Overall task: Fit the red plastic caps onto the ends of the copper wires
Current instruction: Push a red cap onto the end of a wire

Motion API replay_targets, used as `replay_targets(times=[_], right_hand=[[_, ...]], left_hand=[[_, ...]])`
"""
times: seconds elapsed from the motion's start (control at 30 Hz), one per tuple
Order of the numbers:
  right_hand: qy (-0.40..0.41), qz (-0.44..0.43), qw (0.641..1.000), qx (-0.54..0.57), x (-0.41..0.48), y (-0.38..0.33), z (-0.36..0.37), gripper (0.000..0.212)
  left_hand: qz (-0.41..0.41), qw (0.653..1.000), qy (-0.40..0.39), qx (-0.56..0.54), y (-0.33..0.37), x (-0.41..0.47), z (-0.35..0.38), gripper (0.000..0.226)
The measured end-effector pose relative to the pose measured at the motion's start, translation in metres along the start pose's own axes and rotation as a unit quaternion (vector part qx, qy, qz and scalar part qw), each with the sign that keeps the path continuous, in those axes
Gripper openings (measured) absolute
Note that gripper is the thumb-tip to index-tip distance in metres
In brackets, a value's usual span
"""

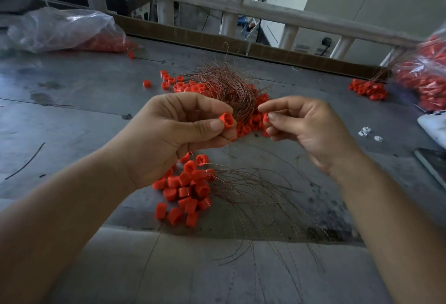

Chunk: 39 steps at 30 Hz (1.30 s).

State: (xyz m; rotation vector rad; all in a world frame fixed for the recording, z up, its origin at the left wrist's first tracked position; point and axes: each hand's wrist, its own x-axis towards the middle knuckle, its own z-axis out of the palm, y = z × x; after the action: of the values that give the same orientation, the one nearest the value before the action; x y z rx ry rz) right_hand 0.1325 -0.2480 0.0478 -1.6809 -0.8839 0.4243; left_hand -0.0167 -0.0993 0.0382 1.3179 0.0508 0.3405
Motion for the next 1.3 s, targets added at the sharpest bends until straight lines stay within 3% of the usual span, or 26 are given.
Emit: replay_targets(times=[0.13,0.43,0.6,0.8,0.9,1.3], right_hand=[[-0.068,0.049,0.986,0.146,-0.005,-0.01,0.007,0.013],[-0.103,0.051,0.97,0.215,-0.008,-0.011,0.016,0.017],[-0.086,-0.001,0.988,0.129,-0.012,-0.011,0.022,0.023],[-0.008,-0.151,0.987,-0.05,-0.019,-0.013,0.038,0.019],[0.006,-0.158,0.986,-0.045,-0.021,-0.013,0.042,0.029],[-0.006,-0.162,0.985,-0.059,-0.02,-0.012,0.044,0.023]], left_hand=[[0.002,1.0,0.011,0.027,-0.001,0.001,0.001,0.019],[0.002,0.999,0.008,0.045,-0.002,0.002,0.002,0.021],[-0.002,0.998,0.02,0.053,-0.002,0.002,0.002,0.022],[-0.003,0.997,0.04,0.059,-0.002,0.002,0.002,0.024],[-0.005,0.997,0.044,0.066,-0.002,0.002,0.002,0.027],[-0.008,0.994,0.07,0.082,-0.001,0.002,0.004,0.017]])
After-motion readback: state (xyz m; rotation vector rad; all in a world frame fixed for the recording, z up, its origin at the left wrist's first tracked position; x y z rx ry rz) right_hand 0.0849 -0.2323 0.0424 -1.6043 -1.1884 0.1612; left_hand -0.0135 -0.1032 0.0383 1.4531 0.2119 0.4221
